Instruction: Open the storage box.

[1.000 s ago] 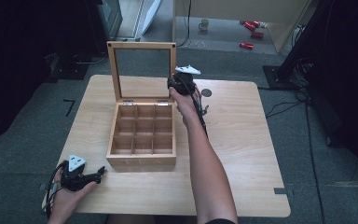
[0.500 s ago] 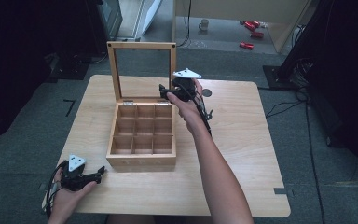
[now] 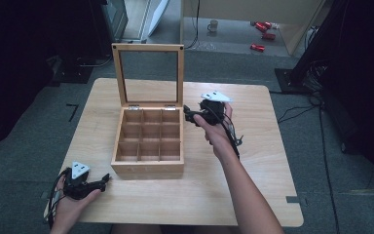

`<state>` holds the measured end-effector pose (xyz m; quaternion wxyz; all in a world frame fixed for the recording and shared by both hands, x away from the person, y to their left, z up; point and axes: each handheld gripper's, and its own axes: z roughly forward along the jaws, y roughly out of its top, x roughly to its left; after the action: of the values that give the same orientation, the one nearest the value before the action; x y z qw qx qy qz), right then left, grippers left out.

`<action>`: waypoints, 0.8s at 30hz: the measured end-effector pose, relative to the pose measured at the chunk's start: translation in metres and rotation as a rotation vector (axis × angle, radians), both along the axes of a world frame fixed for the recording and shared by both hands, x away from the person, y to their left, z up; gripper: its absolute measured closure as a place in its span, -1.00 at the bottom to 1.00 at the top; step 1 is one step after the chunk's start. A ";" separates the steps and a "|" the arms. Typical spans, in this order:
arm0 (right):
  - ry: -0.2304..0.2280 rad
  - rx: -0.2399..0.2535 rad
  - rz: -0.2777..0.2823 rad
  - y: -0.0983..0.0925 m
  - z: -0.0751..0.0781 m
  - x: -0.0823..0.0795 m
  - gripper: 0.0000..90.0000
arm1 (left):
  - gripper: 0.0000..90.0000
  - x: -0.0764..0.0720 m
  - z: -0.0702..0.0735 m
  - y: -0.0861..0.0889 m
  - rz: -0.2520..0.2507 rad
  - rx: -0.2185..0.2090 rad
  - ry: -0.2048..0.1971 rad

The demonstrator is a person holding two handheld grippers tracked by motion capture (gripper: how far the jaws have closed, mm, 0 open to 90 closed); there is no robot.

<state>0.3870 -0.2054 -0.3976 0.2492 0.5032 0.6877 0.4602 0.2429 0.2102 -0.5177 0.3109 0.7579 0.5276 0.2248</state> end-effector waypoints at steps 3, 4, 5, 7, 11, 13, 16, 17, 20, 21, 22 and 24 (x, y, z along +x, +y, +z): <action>0.001 0.001 -0.015 -0.014 -0.004 -0.009 -0.72 | -0.69 0.000 0.000 0.000 0.000 0.000 0.000; 0.001 -0.001 -0.020 -0.020 -0.005 -0.013 -0.72 | -0.69 0.000 0.000 0.000 0.001 0.000 0.000; 0.001 -0.001 -0.020 -0.020 -0.005 -0.013 -0.72 | -0.69 0.000 0.000 0.000 0.001 0.000 0.000; 0.003 -0.008 -0.033 -0.035 -0.010 -0.022 -0.72 | -0.69 0.000 0.000 0.000 0.001 0.000 0.000; 0.005 0.005 -0.053 -0.055 -0.017 -0.035 -0.72 | -0.69 0.000 0.000 0.000 0.003 -0.001 -0.001; 0.010 0.014 -0.062 -0.063 -0.020 -0.041 -0.72 | -0.69 0.000 0.000 0.000 0.002 0.000 0.000; 0.015 0.025 -0.077 -0.078 -0.025 -0.052 -0.71 | -0.69 0.000 0.000 0.000 0.004 0.000 0.000; 0.015 0.025 -0.077 -0.078 -0.025 -0.052 -0.71 | -0.69 0.000 0.000 0.000 0.004 0.000 0.000; 0.020 0.018 -0.088 -0.091 -0.031 -0.066 -0.72 | -0.69 0.000 0.000 0.000 0.004 0.000 0.000; 0.020 0.018 -0.088 -0.091 -0.031 -0.066 -0.72 | -0.69 0.000 0.000 0.000 0.004 0.000 0.000; 0.020 0.015 -0.095 -0.098 -0.034 -0.074 -0.72 | -0.69 0.000 0.000 0.000 0.004 0.000 0.000; 0.020 0.012 -0.097 -0.101 -0.036 -0.077 -0.71 | -0.69 0.000 0.000 0.000 0.005 0.000 0.000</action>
<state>0.3095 -0.3063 -0.4331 0.2610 0.5420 0.6623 0.4467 0.2426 0.2099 -0.5176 0.3103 0.7566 0.5294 0.2258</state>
